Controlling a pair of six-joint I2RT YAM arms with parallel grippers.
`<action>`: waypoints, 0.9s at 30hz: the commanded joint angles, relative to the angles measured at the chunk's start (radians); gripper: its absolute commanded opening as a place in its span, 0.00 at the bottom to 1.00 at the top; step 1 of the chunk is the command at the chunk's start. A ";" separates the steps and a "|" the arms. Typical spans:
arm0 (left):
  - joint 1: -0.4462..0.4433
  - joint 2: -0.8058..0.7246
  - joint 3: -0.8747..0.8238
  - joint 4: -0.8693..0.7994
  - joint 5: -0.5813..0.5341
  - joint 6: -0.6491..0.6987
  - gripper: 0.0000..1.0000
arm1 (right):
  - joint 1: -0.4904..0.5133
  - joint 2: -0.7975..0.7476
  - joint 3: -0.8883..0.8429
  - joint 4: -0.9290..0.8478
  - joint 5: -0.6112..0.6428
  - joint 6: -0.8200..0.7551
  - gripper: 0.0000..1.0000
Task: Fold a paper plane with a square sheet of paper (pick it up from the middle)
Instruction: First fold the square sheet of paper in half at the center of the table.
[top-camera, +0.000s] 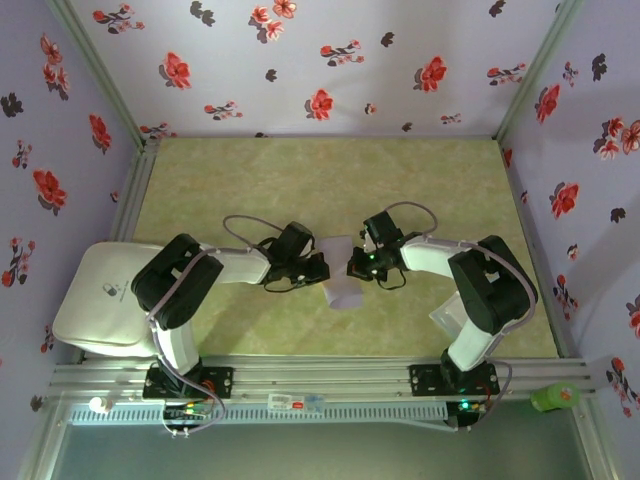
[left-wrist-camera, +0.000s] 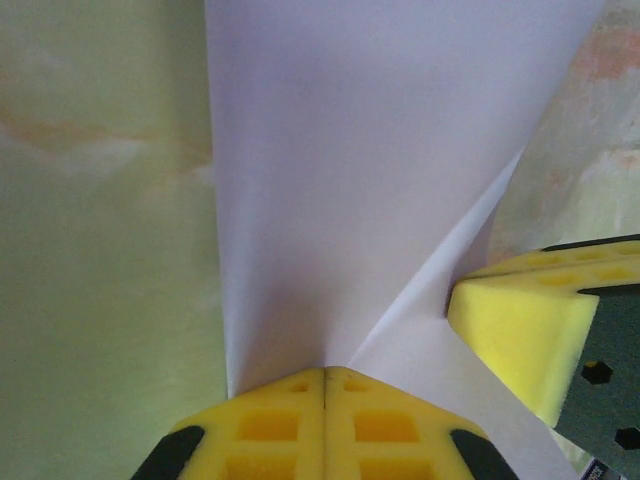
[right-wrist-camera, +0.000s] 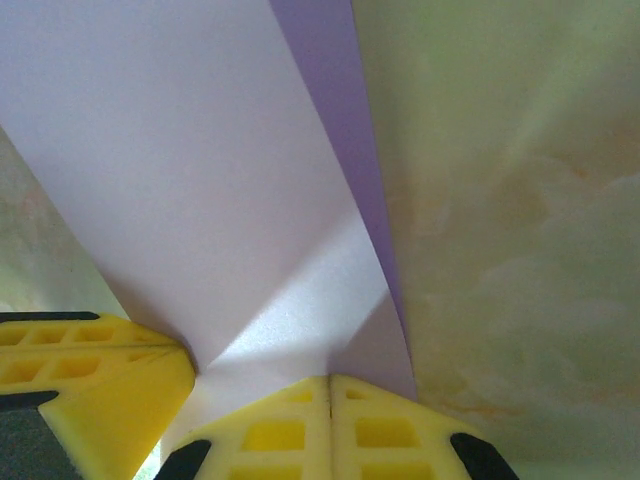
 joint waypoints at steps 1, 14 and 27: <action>0.006 0.012 -0.038 -0.073 -0.058 0.024 0.00 | -0.004 0.035 -0.052 -0.097 0.115 0.015 0.00; -0.004 -0.097 -0.024 0.015 0.045 -0.113 0.00 | -0.004 0.019 -0.058 -0.102 0.133 0.023 0.00; -0.022 0.005 -0.125 0.025 -0.003 -0.122 0.00 | -0.004 0.016 -0.064 -0.110 0.137 0.019 0.00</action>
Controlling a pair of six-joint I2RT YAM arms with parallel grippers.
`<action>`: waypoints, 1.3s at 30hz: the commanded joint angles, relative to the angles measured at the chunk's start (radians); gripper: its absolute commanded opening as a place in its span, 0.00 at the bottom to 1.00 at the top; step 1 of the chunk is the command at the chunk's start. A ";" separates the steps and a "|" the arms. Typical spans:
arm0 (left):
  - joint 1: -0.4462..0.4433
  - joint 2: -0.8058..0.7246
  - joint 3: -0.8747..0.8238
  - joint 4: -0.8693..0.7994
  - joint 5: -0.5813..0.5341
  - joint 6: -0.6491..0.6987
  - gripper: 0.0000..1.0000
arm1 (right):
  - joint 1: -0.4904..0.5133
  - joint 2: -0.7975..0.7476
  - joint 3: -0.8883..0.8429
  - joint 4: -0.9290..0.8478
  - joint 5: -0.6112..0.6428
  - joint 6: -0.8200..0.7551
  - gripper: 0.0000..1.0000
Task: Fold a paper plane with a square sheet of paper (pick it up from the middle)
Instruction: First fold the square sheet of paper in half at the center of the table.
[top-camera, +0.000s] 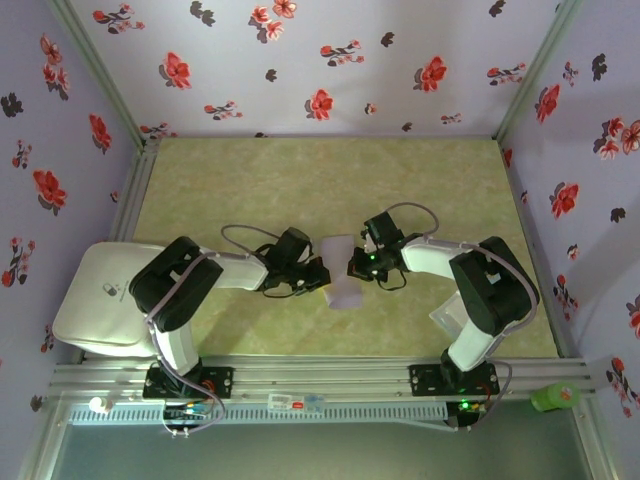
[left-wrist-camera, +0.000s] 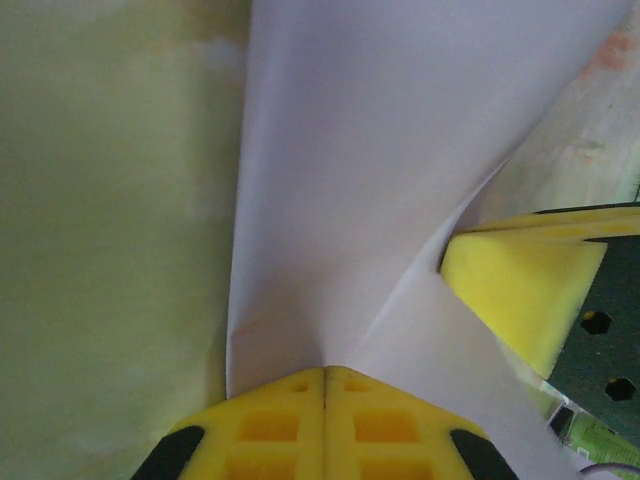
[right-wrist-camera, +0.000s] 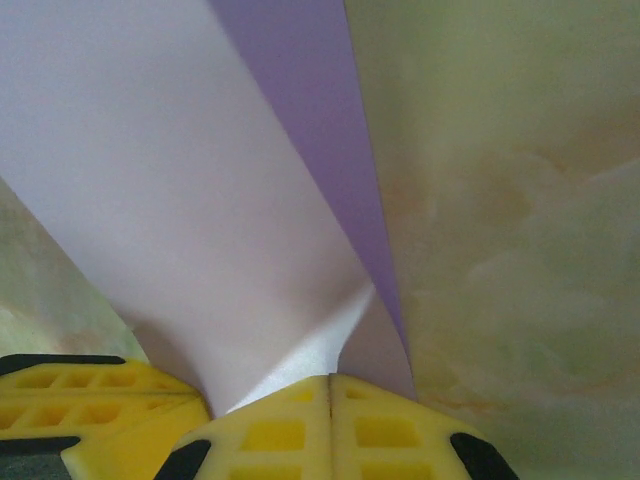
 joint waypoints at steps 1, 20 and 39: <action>-0.005 0.023 -0.065 -0.074 -0.066 0.000 0.00 | -0.004 0.028 -0.052 -0.122 0.125 0.003 0.00; -0.067 -0.074 0.073 -0.164 -0.066 0.037 0.00 | -0.004 0.021 -0.059 -0.122 0.131 0.009 0.00; -0.080 -0.102 -0.117 -0.100 -0.107 -0.003 0.00 | -0.004 0.012 -0.065 -0.137 0.137 0.000 0.00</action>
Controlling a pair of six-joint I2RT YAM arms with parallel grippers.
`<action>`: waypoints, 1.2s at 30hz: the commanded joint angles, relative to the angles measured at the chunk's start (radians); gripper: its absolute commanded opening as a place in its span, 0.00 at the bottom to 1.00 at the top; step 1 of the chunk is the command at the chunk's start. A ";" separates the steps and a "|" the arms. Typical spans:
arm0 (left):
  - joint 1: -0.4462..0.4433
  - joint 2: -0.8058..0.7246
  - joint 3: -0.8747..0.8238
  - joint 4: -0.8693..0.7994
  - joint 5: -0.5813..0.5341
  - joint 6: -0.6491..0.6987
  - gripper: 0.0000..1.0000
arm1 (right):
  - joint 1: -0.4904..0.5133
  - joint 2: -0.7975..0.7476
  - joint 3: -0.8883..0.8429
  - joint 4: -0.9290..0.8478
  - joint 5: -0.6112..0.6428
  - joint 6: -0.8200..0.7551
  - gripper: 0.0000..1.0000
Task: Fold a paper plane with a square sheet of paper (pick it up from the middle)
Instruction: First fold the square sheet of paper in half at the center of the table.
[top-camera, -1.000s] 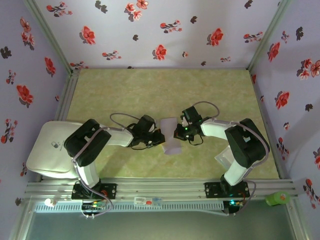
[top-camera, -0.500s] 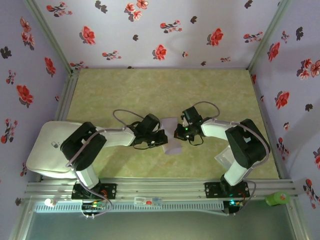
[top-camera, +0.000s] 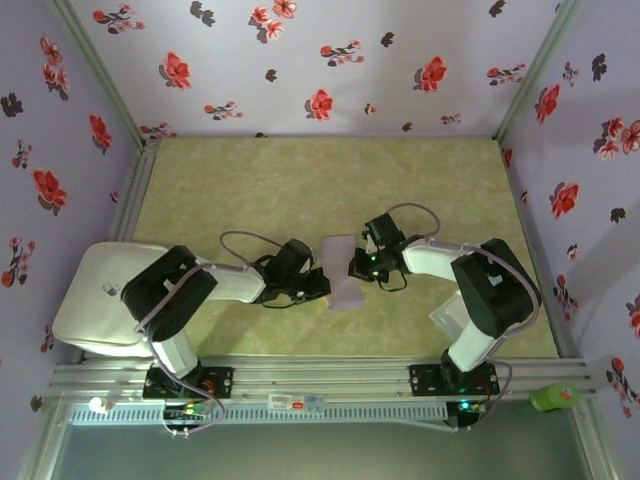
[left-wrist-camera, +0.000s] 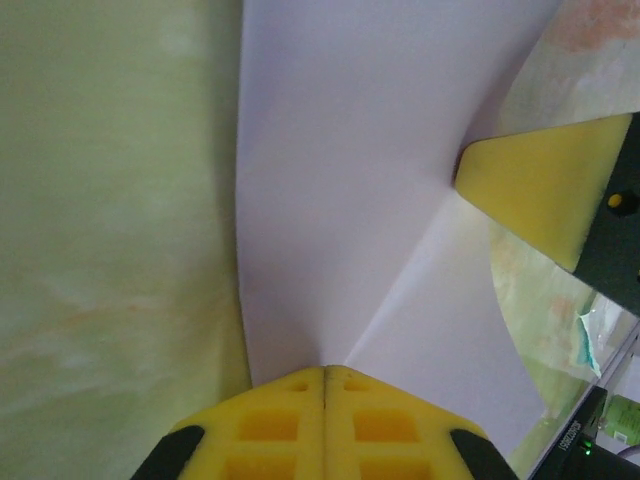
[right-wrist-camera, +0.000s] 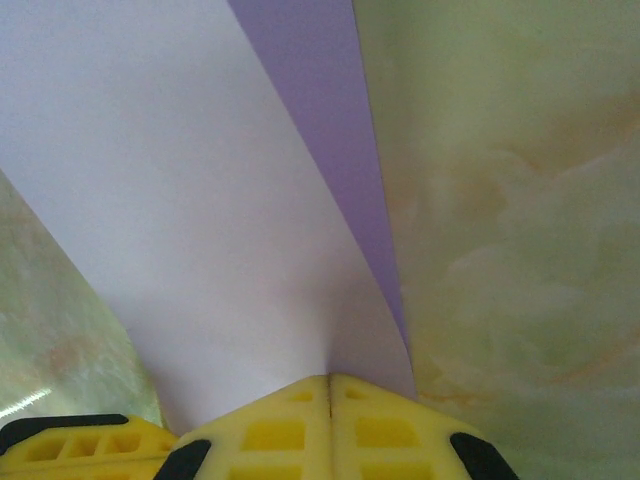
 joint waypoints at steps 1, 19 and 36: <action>-0.009 -0.045 -0.017 -0.139 -0.031 -0.004 0.00 | -0.004 0.028 -0.045 -0.149 0.121 0.001 0.00; -0.033 0.036 0.011 -0.029 0.043 -0.060 0.00 | -0.004 0.030 -0.052 -0.139 0.122 0.007 0.00; -0.055 -0.094 0.027 -0.165 0.008 0.012 0.02 | -0.004 0.026 -0.054 -0.145 0.129 0.007 0.00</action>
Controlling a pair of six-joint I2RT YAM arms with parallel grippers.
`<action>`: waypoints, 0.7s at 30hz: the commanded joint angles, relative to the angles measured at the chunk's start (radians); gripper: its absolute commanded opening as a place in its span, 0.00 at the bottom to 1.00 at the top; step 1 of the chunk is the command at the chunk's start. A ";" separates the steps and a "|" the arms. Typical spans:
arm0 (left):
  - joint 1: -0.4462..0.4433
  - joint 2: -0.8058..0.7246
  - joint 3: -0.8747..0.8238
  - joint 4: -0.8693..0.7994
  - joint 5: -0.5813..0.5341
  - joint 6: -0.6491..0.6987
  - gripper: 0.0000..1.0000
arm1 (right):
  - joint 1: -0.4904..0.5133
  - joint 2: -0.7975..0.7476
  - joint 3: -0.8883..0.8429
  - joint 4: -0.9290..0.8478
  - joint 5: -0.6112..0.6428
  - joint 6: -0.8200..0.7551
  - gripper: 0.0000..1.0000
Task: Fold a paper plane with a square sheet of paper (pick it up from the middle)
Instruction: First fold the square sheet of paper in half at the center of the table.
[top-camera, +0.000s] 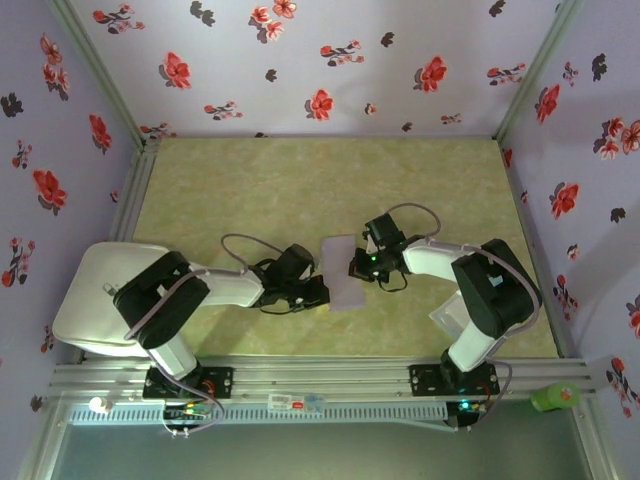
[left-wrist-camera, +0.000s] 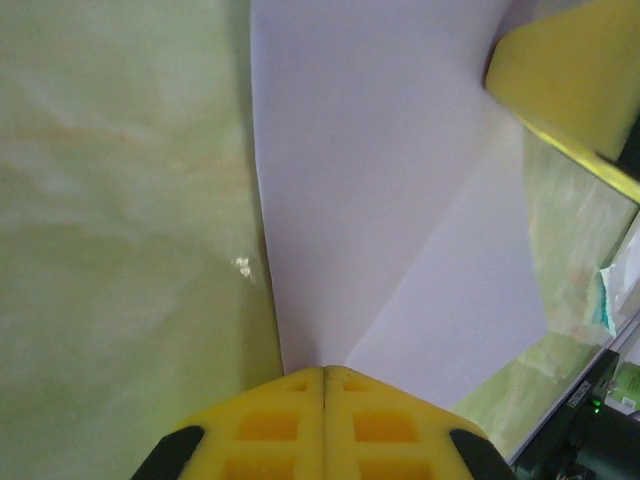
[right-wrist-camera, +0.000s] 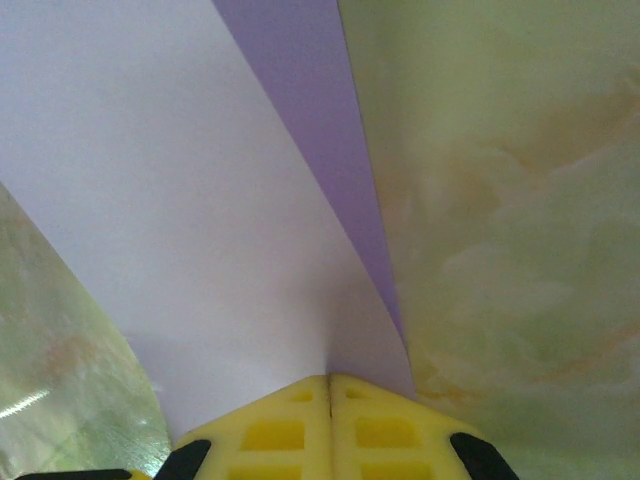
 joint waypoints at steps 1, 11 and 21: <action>-0.013 -0.043 0.039 -0.047 -0.009 0.029 0.02 | -0.004 0.030 -0.050 -0.146 0.124 0.005 0.00; -0.016 0.008 0.045 0.051 0.005 -0.014 0.04 | -0.004 0.036 -0.052 -0.140 0.115 0.003 0.00; -0.032 0.036 -0.033 0.022 0.020 -0.009 0.04 | -0.004 0.031 -0.059 -0.145 0.124 0.003 0.00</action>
